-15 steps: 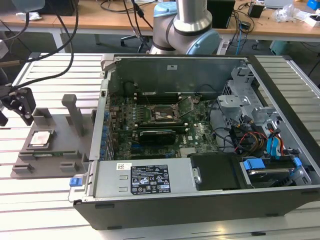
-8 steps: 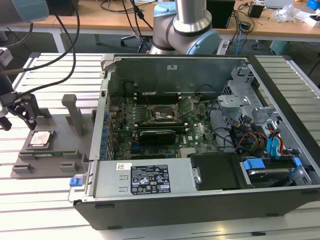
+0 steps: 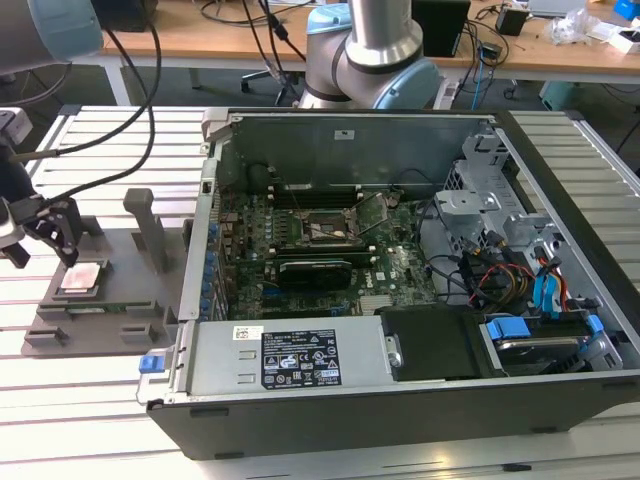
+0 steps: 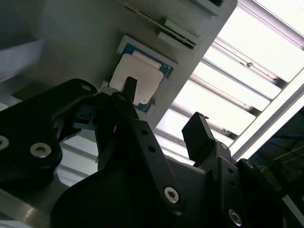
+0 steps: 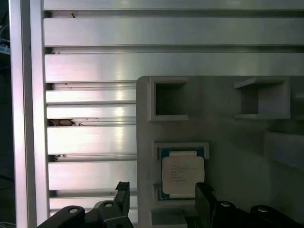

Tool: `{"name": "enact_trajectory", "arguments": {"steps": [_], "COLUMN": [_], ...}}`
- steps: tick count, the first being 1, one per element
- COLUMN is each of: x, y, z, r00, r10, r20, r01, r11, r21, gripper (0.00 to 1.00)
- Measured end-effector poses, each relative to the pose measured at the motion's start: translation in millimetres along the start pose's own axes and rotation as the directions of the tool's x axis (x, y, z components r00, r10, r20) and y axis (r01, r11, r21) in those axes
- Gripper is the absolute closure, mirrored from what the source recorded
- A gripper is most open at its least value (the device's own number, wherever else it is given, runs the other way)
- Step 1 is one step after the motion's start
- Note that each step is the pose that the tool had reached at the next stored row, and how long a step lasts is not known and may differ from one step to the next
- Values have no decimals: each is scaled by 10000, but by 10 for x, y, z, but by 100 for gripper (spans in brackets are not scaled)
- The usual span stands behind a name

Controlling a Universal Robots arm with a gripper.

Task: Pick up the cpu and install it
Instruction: 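Place the cpu into insertion slot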

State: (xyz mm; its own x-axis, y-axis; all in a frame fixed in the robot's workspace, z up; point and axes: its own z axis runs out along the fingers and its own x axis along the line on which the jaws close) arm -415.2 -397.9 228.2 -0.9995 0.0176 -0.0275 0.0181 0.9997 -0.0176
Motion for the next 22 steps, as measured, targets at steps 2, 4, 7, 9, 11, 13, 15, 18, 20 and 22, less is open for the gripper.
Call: {"name": "enact_trajectory", "arguments": {"steps": [2,4,7,9,11,13,15,18,20,22], "x": [0,0,0,1,1,0,0,-8,-15,-38], "y": [1,1,2,2,3,4,4,6,6,10], "z": [28,54,97,128,162,197,233,292,320,344], "r00": [10000,10000,10000,10000,10000,10000,10000,10000,10000,9999], "r10": [-2,-4,-7,-9,-11,-14,-19,-32,-43,-104], "r20": [0,1,1,1,2,1,0,1,2,4], "r01": [2,4,7,9,11,14,19,32,43,104], "r11": [10000,10000,10000,10000,10000,10000,10000,10000,10000,9999], "r21": [-1,-1,-1,-1,-1,-1,-1,-1,1,39], "gripper": [34,34,34,34,34,34,34,34,34,34]}}
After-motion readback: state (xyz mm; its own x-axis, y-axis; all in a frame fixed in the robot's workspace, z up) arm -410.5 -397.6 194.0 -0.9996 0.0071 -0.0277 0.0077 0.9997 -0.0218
